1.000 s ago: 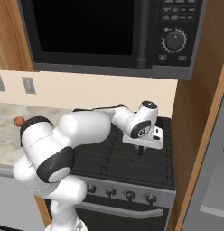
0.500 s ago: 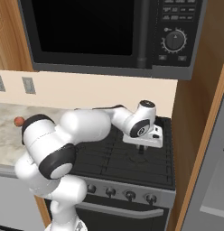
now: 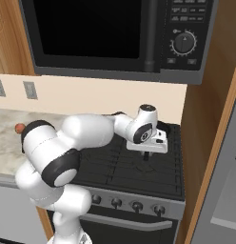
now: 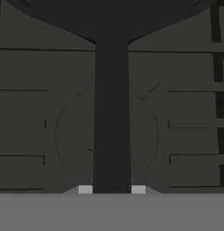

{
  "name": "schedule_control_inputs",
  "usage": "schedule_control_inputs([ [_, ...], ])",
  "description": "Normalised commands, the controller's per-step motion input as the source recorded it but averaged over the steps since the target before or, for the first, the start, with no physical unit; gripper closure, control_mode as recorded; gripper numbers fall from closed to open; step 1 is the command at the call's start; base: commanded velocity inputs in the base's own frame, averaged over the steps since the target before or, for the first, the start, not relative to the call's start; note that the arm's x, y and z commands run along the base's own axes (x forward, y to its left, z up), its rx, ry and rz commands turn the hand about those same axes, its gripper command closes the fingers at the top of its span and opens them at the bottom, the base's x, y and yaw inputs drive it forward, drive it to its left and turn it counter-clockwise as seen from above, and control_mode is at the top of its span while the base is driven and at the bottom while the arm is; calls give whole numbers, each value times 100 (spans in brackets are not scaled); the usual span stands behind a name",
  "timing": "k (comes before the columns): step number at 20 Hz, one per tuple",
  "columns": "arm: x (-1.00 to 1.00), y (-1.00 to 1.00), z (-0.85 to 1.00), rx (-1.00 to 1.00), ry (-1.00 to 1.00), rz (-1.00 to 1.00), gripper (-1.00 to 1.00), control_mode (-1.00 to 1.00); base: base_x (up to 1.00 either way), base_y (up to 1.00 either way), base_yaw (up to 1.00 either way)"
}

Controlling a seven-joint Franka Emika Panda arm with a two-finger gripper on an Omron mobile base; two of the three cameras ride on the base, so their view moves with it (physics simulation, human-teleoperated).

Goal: Place the pan on the rear right burner on the stove. Then place the tomato and the onion in the pan and turn on the rear right burner.

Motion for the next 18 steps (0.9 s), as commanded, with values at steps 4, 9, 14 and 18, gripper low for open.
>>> schedule_control_inputs([
  [4, 7, 24, 0, -3, 0, 0, 100, -100, 0, 0, 0],
  [9, 16, 12, -8, -3, 0, 0, 100, -100, 0, 0, 0],
  [14, 16, 1, -25, -1, 0, 0, 100, -100, 0, 0, 0],
  [18, 20, 0, -29, 0, 0, 0, 100, -100, 0, 0, 0],
])
